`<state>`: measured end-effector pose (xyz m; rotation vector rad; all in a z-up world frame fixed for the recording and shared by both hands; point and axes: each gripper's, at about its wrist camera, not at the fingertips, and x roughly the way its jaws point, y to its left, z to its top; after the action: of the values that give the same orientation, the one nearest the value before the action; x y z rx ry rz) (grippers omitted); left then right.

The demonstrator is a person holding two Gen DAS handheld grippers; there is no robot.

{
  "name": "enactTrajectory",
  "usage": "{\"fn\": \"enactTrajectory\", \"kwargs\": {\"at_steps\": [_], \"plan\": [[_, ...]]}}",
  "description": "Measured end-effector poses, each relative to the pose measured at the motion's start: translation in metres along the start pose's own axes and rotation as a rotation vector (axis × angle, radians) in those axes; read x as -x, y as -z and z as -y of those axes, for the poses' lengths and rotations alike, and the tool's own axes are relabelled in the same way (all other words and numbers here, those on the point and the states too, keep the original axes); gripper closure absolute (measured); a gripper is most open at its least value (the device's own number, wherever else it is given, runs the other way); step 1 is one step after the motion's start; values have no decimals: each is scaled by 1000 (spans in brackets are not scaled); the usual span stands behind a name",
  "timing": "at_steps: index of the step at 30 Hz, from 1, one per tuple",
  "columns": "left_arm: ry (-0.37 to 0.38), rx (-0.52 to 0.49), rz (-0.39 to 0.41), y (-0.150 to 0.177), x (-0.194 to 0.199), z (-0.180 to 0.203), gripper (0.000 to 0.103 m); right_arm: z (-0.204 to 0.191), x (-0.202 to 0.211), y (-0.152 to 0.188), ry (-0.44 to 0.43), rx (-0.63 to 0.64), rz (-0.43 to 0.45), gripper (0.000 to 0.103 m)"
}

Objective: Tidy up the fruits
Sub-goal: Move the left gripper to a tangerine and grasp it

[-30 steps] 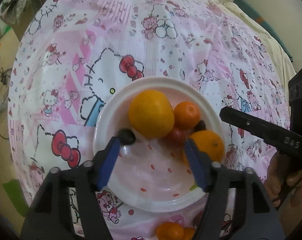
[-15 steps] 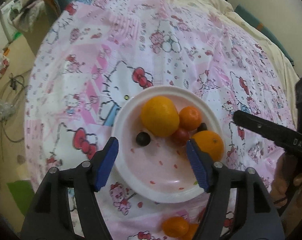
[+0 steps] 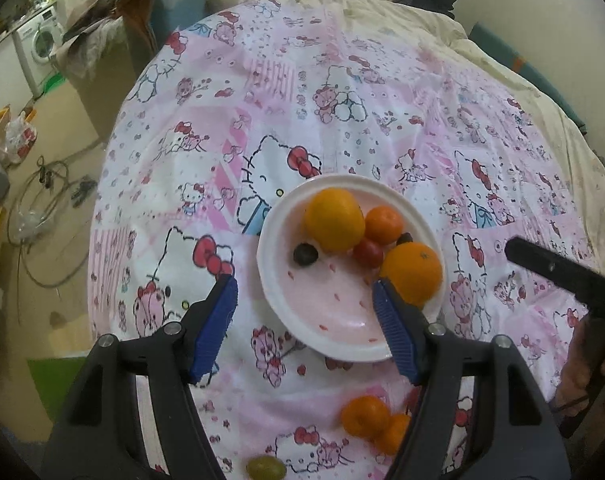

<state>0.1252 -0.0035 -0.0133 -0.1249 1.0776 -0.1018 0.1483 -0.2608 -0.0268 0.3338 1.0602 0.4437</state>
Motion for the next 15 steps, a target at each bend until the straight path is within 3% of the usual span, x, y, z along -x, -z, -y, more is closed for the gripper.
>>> {"fn": "enactTrajectory", "kwargs": {"at_steps": [15], "plan": [[-19, -16, 15, 32, 19, -2, 36, -4, 22, 41, -2, -29, -1, 33]]}}
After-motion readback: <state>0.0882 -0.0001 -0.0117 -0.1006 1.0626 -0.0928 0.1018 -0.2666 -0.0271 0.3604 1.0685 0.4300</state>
